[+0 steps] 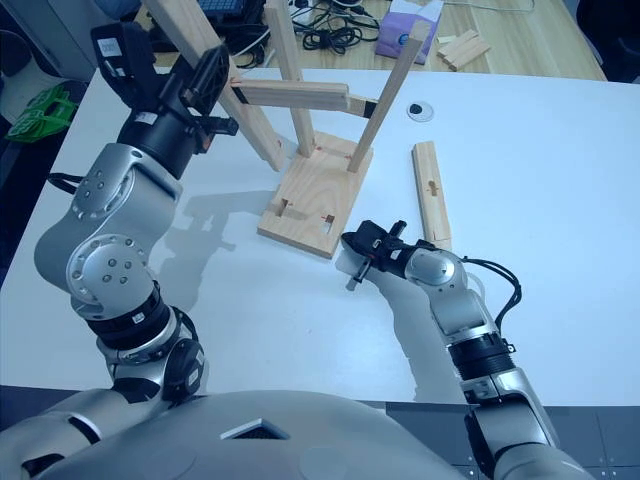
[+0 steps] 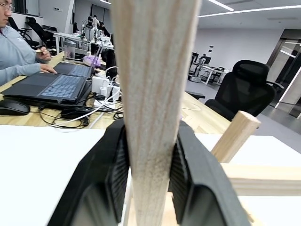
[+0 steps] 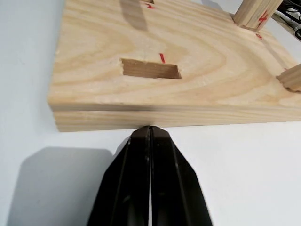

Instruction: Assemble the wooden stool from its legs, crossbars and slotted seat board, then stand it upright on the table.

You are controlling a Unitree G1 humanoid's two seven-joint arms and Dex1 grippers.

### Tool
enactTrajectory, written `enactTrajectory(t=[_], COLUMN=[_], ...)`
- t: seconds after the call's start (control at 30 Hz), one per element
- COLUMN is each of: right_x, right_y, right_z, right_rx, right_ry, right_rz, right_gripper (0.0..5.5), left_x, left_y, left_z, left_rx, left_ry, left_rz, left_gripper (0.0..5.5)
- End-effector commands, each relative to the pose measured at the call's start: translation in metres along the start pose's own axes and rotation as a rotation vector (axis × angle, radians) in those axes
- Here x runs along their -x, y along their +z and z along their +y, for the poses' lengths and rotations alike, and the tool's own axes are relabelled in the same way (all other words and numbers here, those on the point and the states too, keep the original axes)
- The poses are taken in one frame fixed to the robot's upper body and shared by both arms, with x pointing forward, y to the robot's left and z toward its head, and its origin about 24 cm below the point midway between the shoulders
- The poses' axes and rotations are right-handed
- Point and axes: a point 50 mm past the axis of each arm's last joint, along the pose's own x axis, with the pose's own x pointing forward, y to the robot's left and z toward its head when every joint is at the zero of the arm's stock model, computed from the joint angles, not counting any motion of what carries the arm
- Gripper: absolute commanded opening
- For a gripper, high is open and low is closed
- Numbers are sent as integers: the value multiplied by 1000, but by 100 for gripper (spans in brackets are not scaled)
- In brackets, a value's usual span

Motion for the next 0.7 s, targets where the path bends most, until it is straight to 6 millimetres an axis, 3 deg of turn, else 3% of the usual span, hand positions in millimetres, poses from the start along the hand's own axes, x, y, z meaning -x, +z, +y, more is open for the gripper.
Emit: enactTrajectory(t=[0.03,0.2,0.4,0.7], right_x=[19,38,26,25], right_y=[-14,-33,-18,-18], right_z=[-8,-21,-20,-18], right_rx=[-34,-18,-13,-9], right_ry=[-80,-225,-247,-245], right_rz=[61,124,55,55], right_gripper=[0,0,0,0], left_x=[7,8,8,11], left_y=[-24,-38,-41,-54], left_z=[7,7,6,3], left_rx=[-66,34,-15,32], left_ry=[-28,3,32,53], left_rz=[98,167,166,208], left_gripper=[103,103,103,103])
